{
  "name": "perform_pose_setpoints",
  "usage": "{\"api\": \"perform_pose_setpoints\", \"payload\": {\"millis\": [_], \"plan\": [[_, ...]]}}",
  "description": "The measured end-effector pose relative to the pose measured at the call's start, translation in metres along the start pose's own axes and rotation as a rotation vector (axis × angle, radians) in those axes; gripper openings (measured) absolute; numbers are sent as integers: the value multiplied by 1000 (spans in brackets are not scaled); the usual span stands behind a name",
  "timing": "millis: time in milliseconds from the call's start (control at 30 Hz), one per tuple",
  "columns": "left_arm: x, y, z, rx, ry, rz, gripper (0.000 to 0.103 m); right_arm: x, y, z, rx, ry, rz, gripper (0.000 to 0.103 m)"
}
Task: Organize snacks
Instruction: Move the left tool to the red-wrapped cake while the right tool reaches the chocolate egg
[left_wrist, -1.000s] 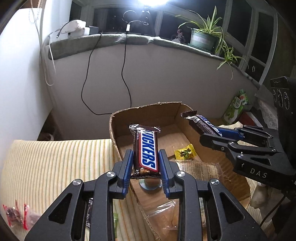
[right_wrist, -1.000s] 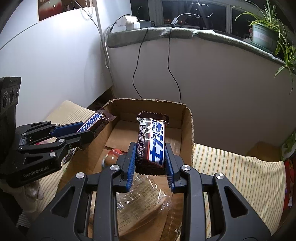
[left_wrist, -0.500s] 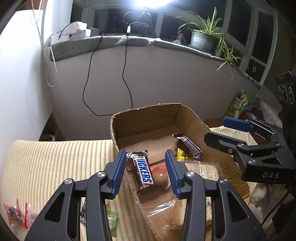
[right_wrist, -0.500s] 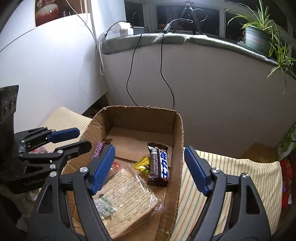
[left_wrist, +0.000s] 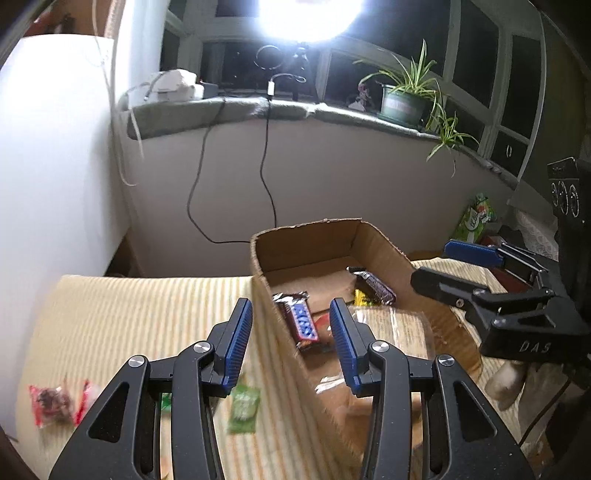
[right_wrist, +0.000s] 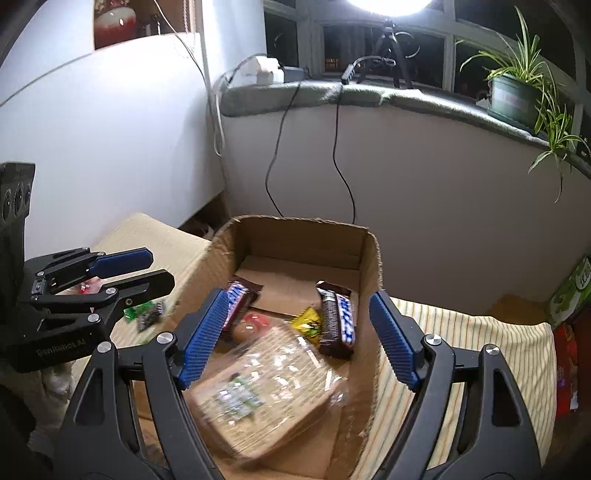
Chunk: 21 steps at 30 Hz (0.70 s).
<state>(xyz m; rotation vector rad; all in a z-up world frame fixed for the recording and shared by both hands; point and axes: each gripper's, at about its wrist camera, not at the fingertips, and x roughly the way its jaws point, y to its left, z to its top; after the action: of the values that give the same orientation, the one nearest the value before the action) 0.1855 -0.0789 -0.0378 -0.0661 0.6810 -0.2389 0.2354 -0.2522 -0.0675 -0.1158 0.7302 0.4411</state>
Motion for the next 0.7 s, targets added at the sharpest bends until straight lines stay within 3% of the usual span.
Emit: {"api": "perform_pose_setpoints", "payload": {"millis": [200,367,433,700], "plan": [[-30,22,-18,-26,-12,37,54,-20,23,-8,20,-40,67,81],[-56,53,-36,-74,-5,78,56,-30,51,-12,-18,-20,91,83],[-67,69,-44,-101,-8,104,57,-34,63,-15,-37,-12,103,91],[-95,139,-79,-233,6,197,62,-43,125,-29,-120,4,205,92]]}}
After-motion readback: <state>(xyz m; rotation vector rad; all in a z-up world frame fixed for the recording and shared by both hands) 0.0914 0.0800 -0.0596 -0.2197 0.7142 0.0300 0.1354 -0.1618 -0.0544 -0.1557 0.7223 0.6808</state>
